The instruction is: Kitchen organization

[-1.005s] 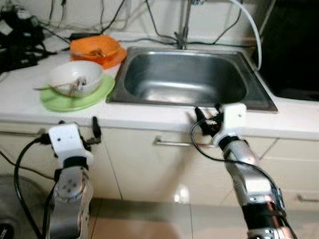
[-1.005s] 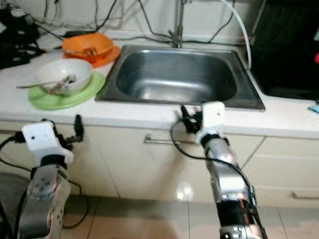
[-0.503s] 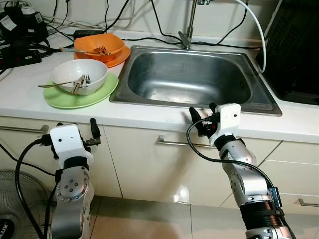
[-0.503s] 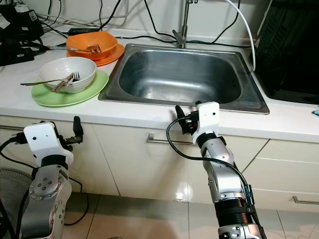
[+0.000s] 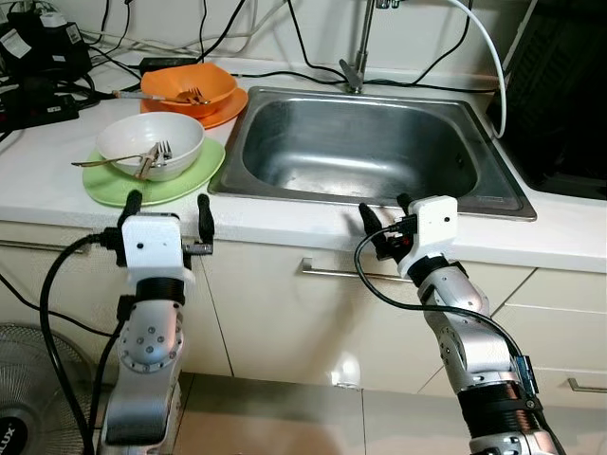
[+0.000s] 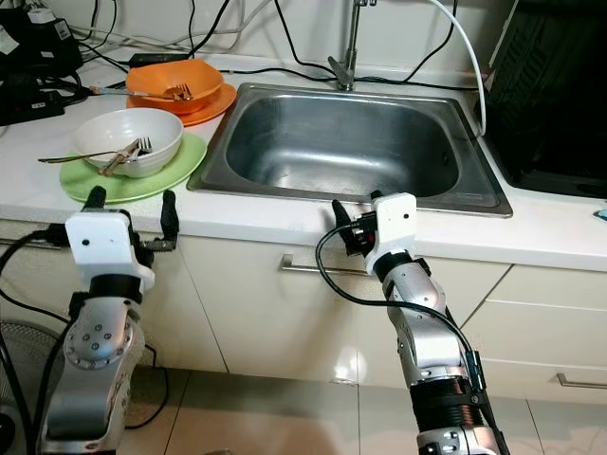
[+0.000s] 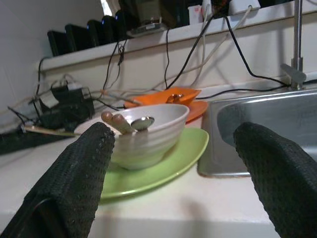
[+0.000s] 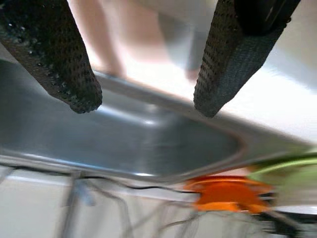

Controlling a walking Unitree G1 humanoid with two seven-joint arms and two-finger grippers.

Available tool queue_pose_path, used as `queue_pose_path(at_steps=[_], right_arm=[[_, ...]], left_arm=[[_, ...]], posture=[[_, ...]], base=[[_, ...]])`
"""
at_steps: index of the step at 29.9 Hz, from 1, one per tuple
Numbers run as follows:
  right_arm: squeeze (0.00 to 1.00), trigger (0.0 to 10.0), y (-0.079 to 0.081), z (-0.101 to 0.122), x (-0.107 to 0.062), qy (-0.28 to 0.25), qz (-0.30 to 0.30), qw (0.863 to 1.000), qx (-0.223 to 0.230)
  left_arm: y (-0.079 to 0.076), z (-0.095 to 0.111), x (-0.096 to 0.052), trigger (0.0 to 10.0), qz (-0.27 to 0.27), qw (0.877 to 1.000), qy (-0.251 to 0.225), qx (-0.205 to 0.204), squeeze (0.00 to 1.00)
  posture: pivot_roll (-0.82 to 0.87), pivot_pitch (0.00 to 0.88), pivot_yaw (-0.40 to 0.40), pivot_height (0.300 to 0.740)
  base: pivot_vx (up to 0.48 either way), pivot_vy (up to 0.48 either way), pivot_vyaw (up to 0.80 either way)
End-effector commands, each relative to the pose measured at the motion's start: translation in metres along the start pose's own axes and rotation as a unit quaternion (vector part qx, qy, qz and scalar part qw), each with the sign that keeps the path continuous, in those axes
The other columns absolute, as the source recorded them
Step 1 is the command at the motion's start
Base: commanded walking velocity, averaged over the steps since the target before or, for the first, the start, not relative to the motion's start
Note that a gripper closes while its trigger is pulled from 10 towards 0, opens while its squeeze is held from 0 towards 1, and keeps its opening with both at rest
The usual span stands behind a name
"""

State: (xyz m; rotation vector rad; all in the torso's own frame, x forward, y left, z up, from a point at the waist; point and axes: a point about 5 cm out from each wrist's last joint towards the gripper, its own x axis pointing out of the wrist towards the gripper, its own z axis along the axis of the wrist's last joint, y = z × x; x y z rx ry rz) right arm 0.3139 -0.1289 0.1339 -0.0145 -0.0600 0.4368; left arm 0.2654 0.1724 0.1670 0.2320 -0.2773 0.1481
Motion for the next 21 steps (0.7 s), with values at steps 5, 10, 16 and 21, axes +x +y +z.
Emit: queue_pose_path(at_steps=[5, 10, 16, 21], right_arm=[[0.00, 10.0, 0.007, 0.004, -0.008, 0.004, 0.077, 0.997, -0.021], [0.00, 10.0, 0.000, 0.011, -0.006, -0.013, 0.057, 0.998, -0.025], [0.00, 10.0, -0.004, 0.025, -0.003, -0.042, 0.040, 0.998, -0.031], [0.00, 10.0, -0.007, 0.028, -0.002, -0.049, 0.030, 0.998, -0.034]], left_arm=[[0.002, 0.002, 0.003, 10.0, 0.004, 1.000, -0.016, 0.017, 0.00], [0.000, 0.018, 0.004, 10.0, 0.001, 0.998, -0.061, 0.035, 0.00], [-0.009, 0.048, 0.001, 10.0, -0.025, 0.991, -0.125, 0.044, 0.00], [0.003, 0.065, 0.004, 10.0, 0.008, 0.987, -0.154, 0.048, 0.00]], posture=[[-0.04, 0.000, -0.016, 0.740], [-0.04, 0.000, -0.016, 0.740], [-0.04, 0.000, -0.014, 0.740], [-0.03, 0.000, -0.014, 0.740]], base=[[0.000, 0.000, 0.00], [0.000, 0.000, 0.00], [0.000, 0.000, 0.00], [0.000, 0.000, 0.00]])
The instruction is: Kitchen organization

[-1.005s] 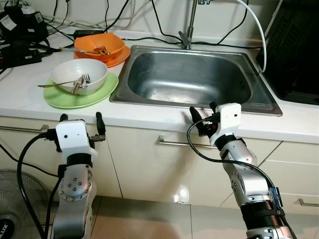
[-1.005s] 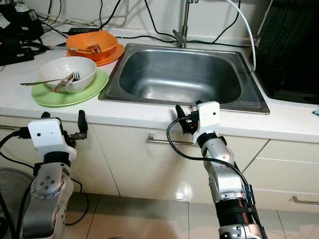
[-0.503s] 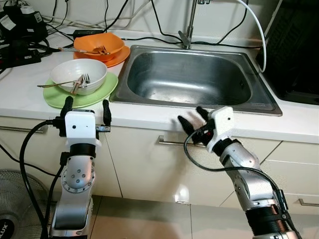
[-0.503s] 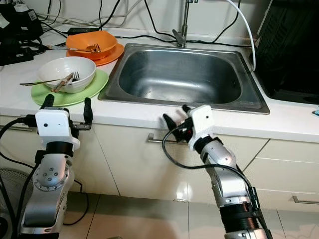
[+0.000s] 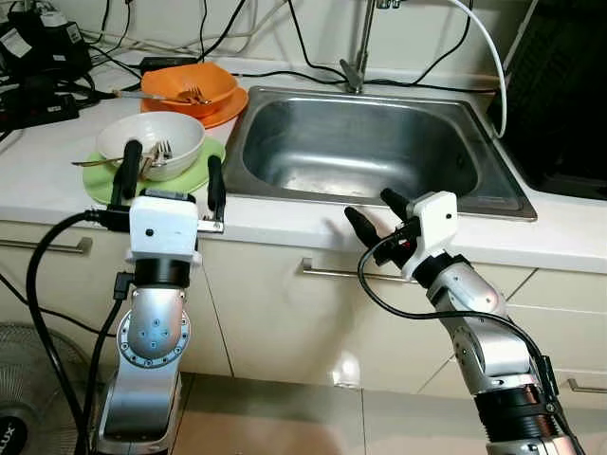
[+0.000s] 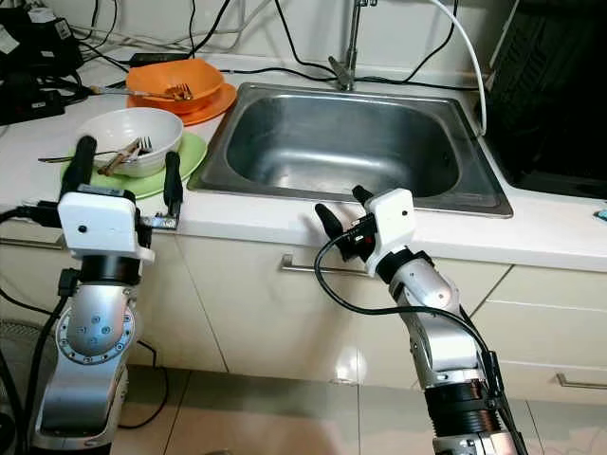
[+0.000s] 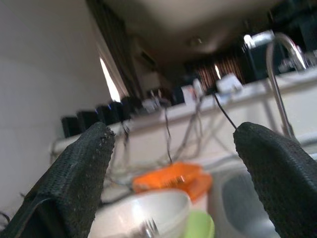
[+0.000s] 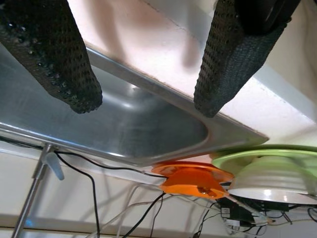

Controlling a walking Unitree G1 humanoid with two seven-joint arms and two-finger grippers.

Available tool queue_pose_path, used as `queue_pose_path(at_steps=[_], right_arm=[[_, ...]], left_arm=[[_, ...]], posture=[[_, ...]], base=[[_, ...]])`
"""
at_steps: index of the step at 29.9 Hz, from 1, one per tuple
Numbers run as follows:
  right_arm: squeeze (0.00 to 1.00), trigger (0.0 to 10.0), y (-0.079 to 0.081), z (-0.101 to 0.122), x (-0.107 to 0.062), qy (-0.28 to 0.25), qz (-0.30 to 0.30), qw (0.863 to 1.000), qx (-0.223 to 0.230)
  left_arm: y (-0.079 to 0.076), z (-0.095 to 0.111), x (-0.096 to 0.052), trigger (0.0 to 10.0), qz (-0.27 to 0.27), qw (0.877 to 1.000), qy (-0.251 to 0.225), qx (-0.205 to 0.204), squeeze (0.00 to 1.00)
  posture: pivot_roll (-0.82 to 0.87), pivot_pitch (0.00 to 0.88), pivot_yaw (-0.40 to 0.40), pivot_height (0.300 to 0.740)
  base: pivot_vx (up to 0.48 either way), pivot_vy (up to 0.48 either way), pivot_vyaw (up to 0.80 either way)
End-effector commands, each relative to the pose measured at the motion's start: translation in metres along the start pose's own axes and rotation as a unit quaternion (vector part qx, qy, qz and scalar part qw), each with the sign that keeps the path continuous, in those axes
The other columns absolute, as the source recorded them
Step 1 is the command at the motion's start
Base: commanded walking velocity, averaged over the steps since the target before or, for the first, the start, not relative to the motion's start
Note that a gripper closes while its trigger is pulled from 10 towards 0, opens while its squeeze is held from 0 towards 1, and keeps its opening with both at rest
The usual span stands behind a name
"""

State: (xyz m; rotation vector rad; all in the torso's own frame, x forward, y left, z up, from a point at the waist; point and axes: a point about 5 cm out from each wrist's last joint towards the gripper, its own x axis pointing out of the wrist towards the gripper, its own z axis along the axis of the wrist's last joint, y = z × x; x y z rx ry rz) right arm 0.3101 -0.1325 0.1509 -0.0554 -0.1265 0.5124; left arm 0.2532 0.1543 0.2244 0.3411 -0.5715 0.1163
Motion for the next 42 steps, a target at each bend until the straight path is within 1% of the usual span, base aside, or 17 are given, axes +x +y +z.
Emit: queue_pose_path(at_steps=[1, 2, 3, 4, 9, 13, 19, 30, 34, 36, 42], right_arm=[[0.00, 10.0, -0.005, 0.011, 0.002, -0.021, -0.010, 1.000, -0.010], [0.00, 10.0, -0.005, 0.012, 0.002, -0.022, -0.012, 1.000, -0.009], [0.00, 10.0, -0.005, 0.012, 0.002, -0.022, -0.012, 1.000, -0.009], [0.00, 10.0, -0.006, 0.014, 0.003, -0.025, -0.015, 1.000, -0.007], [0.00, 10.0, -0.006, 0.018, 0.004, -0.031, -0.021, 0.999, -0.008], [0.00, 10.0, -0.006, 0.017, 0.004, -0.030, -0.023, 0.999, -0.008], [0.00, 10.0, -0.004, 0.016, 0.004, -0.030, -0.025, 0.999, -0.006], [0.00, 10.0, -0.002, 0.014, 0.005, -0.030, -0.027, 0.999, -0.007], [0.00, 10.0, -0.002, 0.015, 0.006, -0.032, -0.028, 0.999, -0.007], [0.00, 10.0, -0.001, 0.014, 0.006, -0.032, -0.030, 0.999, -0.007], [0.00, 10.0, 0.000, 0.014, 0.006, -0.033, -0.032, 0.999, -0.007]], left_arm=[[0.009, 0.001, 0.002, 10.0, 0.016, 1.000, 0.001, 0.005, 0.00], [0.012, -0.003, 0.001, 10.0, 0.024, 1.000, 0.013, 0.004, 0.00], [0.012, -0.003, 0.001, 10.0, 0.024, 1.000, 0.013, 0.004, 0.00], [0.017, -0.009, -0.002, 10.0, 0.040, 0.999, 0.034, -0.001, 0.00], [0.020, -0.007, -0.002, 10.0, 0.046, 0.998, 0.035, -0.005, 0.00], [0.016, -0.005, -0.001, 10.0, 0.041, 0.998, 0.038, -0.011, 0.00], [0.015, -0.002, 0.001, 10.0, 0.037, 0.999, 0.034, -0.015, 0.00], [0.013, -0.003, 0.003, 10.0, 0.032, 0.999, 0.040, -0.015, 0.00], [0.010, -0.002, 0.004, 10.0, 0.021, 0.999, 0.036, -0.009, 0.00], [0.006, -0.001, 0.004, 10.0, 0.000, 0.999, 0.037, -0.016, 0.00], [0.004, -0.001, 0.005, 10.0, -0.011, 0.999, 0.037, -0.024, 0.00]], posture=[[-0.03, 0.000, -0.014, 0.740], [-0.03, 0.000, -0.013, 0.740], [-0.03, 0.000, -0.013, 0.740], [-0.03, 0.000, -0.013, 0.740], [-0.03, 0.000, -0.015, 0.740], [-0.03, 0.000, -0.014, 0.740], [-0.03, 0.000, -0.013, 0.740], [-0.03, 0.000, -0.010, 0.740], [-0.03, 0.000, -0.007, 0.740], [-0.03, 0.000, -0.006, 0.740], [-0.03, 0.000, -0.003, 0.740]], base=[[0.000, 0.000, 0.00], [0.000, 0.000, 0.00], [0.000, 0.000, 0.00], [0.000, 0.000, 0.00], [0.000, 0.000, -0.50], [0.000, 0.000, -0.75], [0.000, 0.253, 0.00], [0.000, 0.465, 0.00], [0.000, 0.000, 0.00], [0.000, 0.000, 0.00], [0.000, 0.000, 0.00]])
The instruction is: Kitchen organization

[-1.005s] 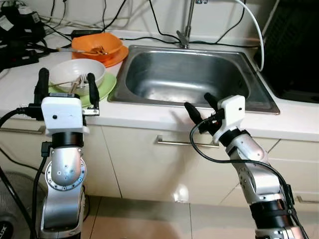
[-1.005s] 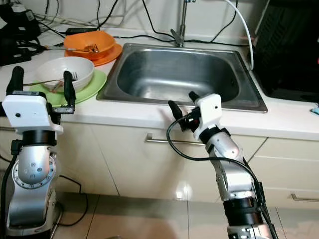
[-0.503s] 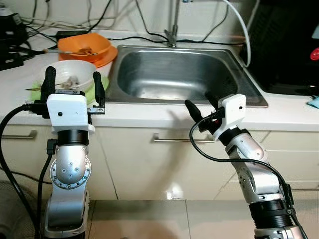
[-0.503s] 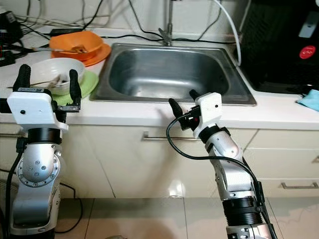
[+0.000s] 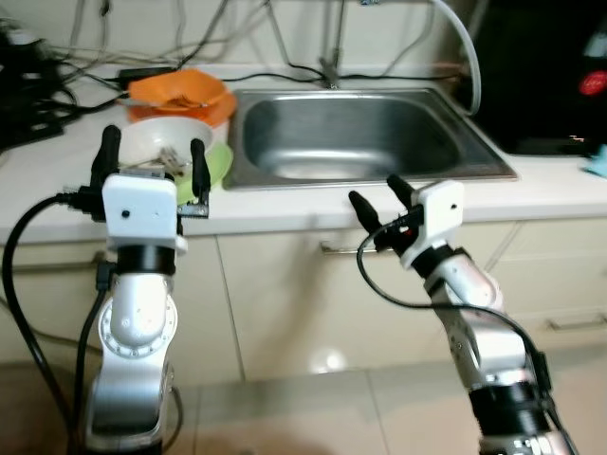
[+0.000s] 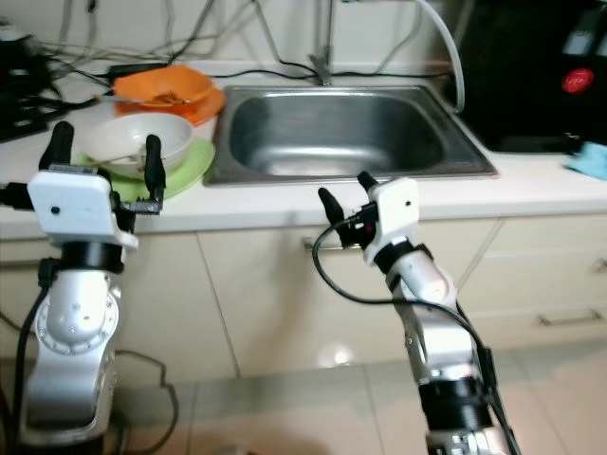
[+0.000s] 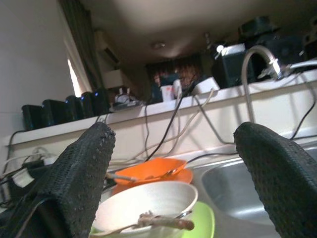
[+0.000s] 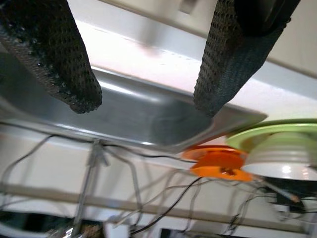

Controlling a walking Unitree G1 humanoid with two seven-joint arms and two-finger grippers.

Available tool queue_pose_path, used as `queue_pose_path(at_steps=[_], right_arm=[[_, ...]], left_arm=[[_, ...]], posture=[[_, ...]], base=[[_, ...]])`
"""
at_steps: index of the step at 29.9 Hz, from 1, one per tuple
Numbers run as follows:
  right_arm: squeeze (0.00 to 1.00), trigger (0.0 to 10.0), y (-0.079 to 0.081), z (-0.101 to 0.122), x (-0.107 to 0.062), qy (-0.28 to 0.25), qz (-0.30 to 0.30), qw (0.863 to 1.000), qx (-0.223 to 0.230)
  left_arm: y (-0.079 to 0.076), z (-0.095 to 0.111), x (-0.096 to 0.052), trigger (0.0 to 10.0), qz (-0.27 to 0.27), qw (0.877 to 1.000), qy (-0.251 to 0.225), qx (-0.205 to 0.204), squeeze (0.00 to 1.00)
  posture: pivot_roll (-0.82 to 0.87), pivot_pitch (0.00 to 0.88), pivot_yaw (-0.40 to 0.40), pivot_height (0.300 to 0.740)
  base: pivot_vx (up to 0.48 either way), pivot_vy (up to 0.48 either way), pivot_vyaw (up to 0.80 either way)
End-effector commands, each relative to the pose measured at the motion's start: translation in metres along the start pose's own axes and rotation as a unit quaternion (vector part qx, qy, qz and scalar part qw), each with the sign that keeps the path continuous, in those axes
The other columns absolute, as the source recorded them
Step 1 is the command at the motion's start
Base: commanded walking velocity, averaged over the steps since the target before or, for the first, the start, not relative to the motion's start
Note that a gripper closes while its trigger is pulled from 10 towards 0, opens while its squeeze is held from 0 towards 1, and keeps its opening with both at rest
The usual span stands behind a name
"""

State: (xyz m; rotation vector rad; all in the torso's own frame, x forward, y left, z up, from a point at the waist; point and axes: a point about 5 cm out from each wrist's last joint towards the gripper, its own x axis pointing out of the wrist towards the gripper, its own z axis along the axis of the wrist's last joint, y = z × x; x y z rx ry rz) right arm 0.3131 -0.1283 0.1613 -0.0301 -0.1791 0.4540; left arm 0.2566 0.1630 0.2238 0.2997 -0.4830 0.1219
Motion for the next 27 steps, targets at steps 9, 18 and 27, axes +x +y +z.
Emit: queue_pose_path(at_steps=[9, 18, 27], right_arm=[[0.00, 10.0, -0.0015, 0.0040, 0.0010, -0.009, -0.012, 1.000, -0.015], [0.00, 10.0, 0.0020, 0.0037, 0.0011, -0.012, -0.010, 1.000, -0.019], [0.00, 10.0, 0.0042, 0.0040, 0.0013, -0.013, -0.008, 1.000, -0.020]], left_arm=[[-0.0050, 0.0048, 0.0036, 10.0, -0.012, 1.000, -0.005, -0.008, 0.00], [-0.0048, 0.0061, 0.0056, 10.0, -0.007, 1.000, -0.006, -0.009, 0.00], [-0.0058, 0.0058, 0.0051, 10.0, -0.007, 1.000, -0.002, -0.009, 0.00]], posture=[[-0.03, 0.000, 0.002, 0.740], [-0.03, 0.001, 0.005, 0.740], [-0.03, 0.005, 0.008, 0.740]], base=[[0.281, 0.000, 0.00], [0.380, 0.000, 0.00], [0.373, 0.000, 0.00]])
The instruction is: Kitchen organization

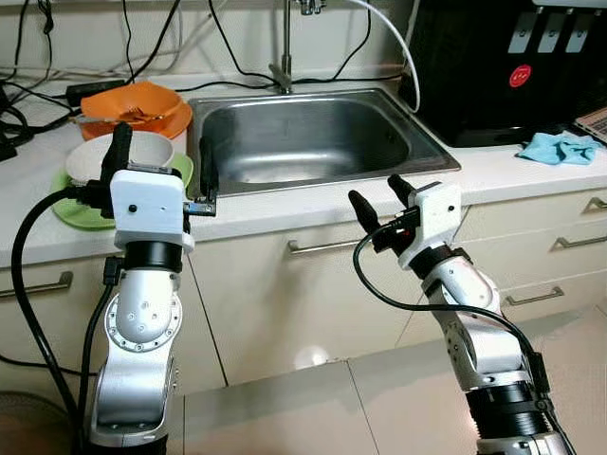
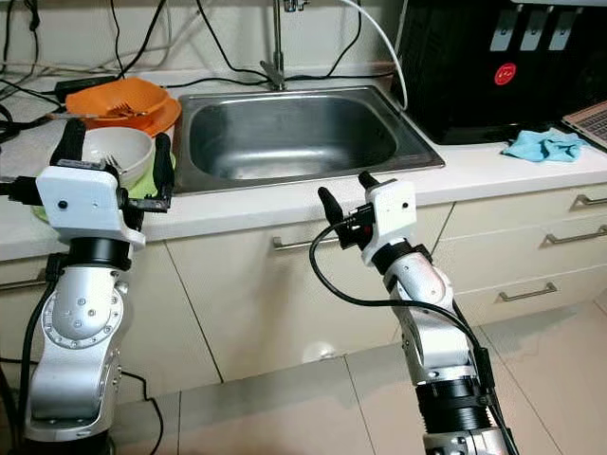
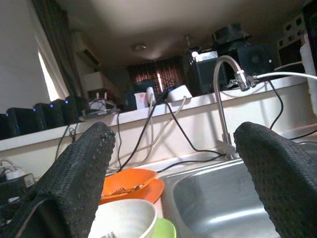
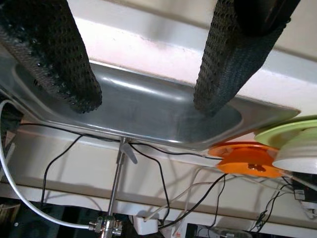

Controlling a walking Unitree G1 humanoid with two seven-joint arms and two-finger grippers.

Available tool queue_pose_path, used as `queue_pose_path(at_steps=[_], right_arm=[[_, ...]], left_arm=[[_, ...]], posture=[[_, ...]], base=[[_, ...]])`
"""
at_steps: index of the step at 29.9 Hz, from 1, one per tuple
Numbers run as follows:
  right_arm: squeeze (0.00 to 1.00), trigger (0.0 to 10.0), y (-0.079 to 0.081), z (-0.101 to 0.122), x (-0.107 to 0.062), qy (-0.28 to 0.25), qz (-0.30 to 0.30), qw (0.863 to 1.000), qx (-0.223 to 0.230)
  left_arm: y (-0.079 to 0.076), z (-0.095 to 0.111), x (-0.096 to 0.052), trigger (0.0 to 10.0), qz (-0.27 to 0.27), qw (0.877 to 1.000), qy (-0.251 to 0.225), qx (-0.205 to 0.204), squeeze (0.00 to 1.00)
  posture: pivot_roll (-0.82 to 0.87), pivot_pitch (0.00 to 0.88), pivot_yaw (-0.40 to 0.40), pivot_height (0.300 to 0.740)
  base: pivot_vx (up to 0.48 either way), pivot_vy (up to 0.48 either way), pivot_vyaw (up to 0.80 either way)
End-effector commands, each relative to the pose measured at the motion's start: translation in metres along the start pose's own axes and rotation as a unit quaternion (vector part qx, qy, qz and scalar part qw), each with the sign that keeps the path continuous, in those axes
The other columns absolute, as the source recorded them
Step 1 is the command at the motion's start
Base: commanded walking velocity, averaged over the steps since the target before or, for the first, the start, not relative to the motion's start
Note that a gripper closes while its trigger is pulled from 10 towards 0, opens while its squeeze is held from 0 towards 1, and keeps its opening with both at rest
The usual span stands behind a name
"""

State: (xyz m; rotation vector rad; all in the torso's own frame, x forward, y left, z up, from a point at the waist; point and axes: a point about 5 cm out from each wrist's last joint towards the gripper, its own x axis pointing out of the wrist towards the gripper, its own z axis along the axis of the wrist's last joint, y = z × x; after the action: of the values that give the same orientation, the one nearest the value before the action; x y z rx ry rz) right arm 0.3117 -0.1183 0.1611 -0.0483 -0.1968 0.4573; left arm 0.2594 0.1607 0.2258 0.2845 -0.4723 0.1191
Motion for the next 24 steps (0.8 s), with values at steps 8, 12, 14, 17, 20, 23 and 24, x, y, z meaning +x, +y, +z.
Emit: queue_pose_path(at_steps=[8, 12, 14, 17, 20, 23, 24], right_arm=[[0.00, 10.0, -0.0037, 0.0038, -0.0019, -0.007, -0.008, 1.000, -0.010], [0.00, 10.0, -0.0030, 0.0035, -0.0022, -0.008, -0.008, 1.000, -0.010], [0.00, 10.0, -0.0030, 0.0034, -0.0023, -0.008, -0.007, 1.000, -0.010], [0.00, 10.0, -0.0031, 0.0033, -0.0024, -0.008, -0.008, 1.000, -0.011], [0.00, 10.0, -0.0030, 0.0029, -0.0016, -0.008, -0.009, 1.000, -0.011], [0.00, 10.0, -0.0027, 0.0029, -0.0013, -0.009, -0.009, 1.000, -0.011], [0.00, 10.0, -0.0026, 0.0029, -0.0013, -0.009, -0.009, 1.000, -0.011]], left_arm=[[-0.0047, 0.0052, 0.0019, 10.0, -0.009, 1.000, -0.008, -0.003, 0.00], [-0.0057, 0.0050, 0.0018, 10.0, -0.011, 1.000, -0.006, -0.002, 0.00], [-0.0075, 0.0078, 0.0020, 10.0, -0.014, 1.000, -0.016, -0.006, 0.00], [-0.0088, 0.0096, 0.0016, 10.0, -0.016, 1.000, -0.021, -0.009, 0.00], [-0.0097, 0.0094, 0.0014, 10.0, -0.019, 1.000, -0.021, -0.009, 0.00], [-0.0091, 0.0098, 0.0018, 10.0, -0.019, 1.000, -0.024, -0.003, 0.00], [-0.0091, 0.0100, 0.0020, 10.0, -0.019, 0.999, -0.025, -0.001, 0.00]], posture=[[-0.02, 0.007, 0.010, 0.740], [-0.02, 0.009, 0.011, 0.740], [-0.02, 0.009, 0.011, 0.740], [-0.02, 0.009, 0.011, 0.740], [-0.02, 0.006, 0.012, 0.740], [-0.02, 0.003, 0.014, 0.740], [-0.02, 0.003, 0.014, 0.740]], base=[[0.319, 0.000, 0.00], [0.327, 0.000, 0.00], [0.142, 0.000, 0.00], [0.000, 0.000, 0.00], [0.000, 0.000, 0.00], [0.000, 0.000, 0.00], [0.000, 0.000, 0.00]])
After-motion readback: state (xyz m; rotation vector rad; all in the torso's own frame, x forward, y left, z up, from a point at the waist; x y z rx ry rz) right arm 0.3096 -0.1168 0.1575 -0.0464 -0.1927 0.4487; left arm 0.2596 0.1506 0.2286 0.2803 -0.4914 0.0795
